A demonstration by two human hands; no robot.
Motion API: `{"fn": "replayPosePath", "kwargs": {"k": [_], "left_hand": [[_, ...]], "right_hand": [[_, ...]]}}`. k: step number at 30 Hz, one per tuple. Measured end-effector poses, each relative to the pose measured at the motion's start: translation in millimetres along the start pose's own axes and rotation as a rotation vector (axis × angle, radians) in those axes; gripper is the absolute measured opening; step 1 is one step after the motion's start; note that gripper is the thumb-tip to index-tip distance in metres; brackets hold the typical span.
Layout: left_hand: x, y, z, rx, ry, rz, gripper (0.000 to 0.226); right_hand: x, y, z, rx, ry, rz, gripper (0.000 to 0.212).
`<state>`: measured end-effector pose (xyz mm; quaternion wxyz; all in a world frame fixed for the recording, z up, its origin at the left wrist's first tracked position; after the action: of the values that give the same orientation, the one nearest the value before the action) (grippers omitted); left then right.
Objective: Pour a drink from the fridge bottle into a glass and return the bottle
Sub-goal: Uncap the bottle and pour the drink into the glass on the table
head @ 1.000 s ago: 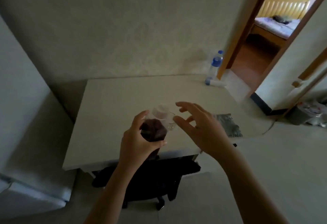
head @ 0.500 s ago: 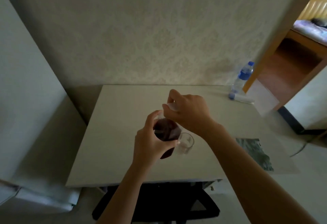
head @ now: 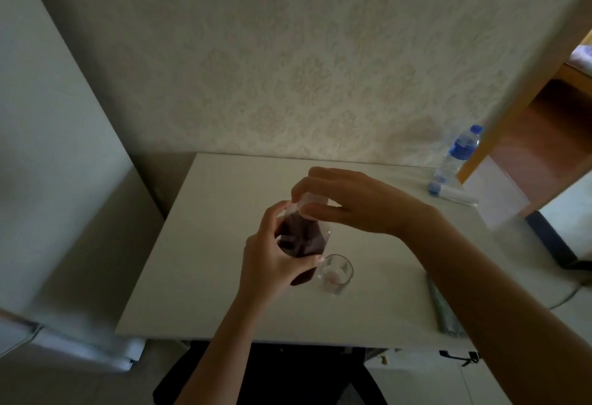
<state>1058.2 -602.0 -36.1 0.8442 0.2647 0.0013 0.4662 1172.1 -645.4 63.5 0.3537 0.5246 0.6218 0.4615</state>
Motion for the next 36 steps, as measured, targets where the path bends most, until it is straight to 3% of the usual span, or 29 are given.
{"fn": "replayPosePath", "kwargs": {"k": [14, 19, 23, 27, 32, 36], "left_hand": [[17, -10, -8, 0.017, -0.042, -0.080, 0.095], [16, -16, -10, 0.045, -0.021, -0.075, 0.096], [15, -20, -7, 0.066, 0.002, -0.042, 0.095], [17, -22, -3, 0.062, -0.019, -0.040, 0.097], [17, -20, -6, 0.015, -0.023, -0.105, 0.089], [16, -21, -12, -0.014, 0.015, -0.118, 0.092]], "right_hand": [[-10, 6, 13, -0.076, 0.102, -0.044, 0.032], [-12, 6, 28, 0.036, -0.028, -0.026, 0.048], [-5, -2, 34, -0.248, -0.205, 0.085, 0.054], [4, -8, 27, -0.320, -0.115, 0.137, 0.051], [-5, -7, 26, -0.222, 0.078, -0.041, 0.037], [-8, 2, 33, -0.062, 0.014, -0.134, 0.050]]}}
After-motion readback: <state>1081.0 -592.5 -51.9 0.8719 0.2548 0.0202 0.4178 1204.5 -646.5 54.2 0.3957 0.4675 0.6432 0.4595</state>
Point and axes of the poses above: each hand's wrist, its own x-axis towards the middle knuckle, its own y-axis out of the back of the hand, z = x × y, the point moved 6 cm from there along x, towards the middle knuckle, and after that the axes turned 1 degree about y, right-handed, at the moved point
